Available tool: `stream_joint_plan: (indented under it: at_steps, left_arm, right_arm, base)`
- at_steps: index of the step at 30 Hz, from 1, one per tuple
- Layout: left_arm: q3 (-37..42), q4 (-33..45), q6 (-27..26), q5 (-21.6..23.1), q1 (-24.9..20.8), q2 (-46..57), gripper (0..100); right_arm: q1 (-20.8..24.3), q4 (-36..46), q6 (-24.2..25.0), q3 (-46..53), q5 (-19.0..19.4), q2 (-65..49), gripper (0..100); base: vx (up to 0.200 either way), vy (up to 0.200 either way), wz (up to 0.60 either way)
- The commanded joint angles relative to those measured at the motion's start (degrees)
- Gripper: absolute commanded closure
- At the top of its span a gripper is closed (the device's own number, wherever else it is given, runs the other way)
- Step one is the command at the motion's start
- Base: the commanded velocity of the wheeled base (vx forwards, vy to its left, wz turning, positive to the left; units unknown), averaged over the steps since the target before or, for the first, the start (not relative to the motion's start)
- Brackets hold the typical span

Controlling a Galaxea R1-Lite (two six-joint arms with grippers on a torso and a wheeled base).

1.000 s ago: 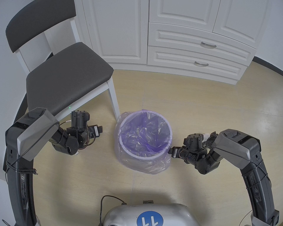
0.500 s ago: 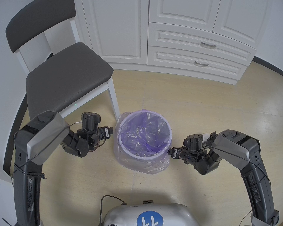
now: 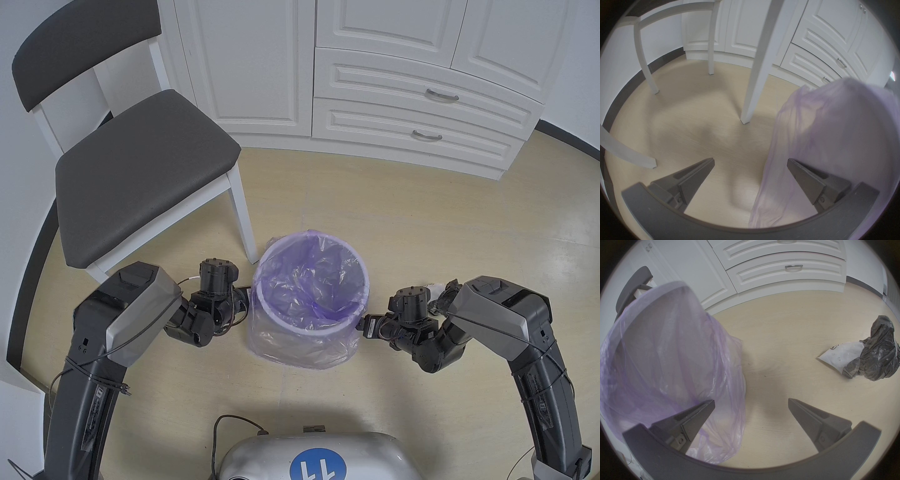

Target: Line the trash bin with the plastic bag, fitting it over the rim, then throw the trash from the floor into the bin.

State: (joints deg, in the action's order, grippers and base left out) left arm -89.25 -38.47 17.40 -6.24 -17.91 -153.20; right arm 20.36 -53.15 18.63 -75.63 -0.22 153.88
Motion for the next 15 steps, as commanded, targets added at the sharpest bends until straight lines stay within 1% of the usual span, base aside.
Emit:
stream_joint_plan:
  at_steps: [1, 9, 13, 15]
  left_arm:
    - [-2.95, 0.68, -0.61, -0.26, -1.34, -4.13, 0]
    - [-3.21, 0.86, -2.37, -0.61, -1.25, -6.32, 0]
    - [-3.04, 0.68, -2.63, -3.43, 0.15, -6.76, 0]
    - [-2.42, 0.59, -2.72, -5.36, 1.12, -5.97, 0]
  right_arm:
    - [0.30, -0.02, 0.01, 0.40, -0.04, -0.51, 0]
    - [0.30, -0.02, -0.35, 0.66, -0.04, -0.60, 0]
    - [0.21, -0.02, -0.79, 1.36, -0.22, -1.13, 0]
    - [-0.41, -0.02, -2.54, 2.24, -0.13, -2.18, 0]
  base:
    - [0.000, 0.000, 0.00]
    - [0.000, 0.000, 0.00]
    - [0.000, 0.000, 0.00]
    - [0.000, 0.000, 0.00]
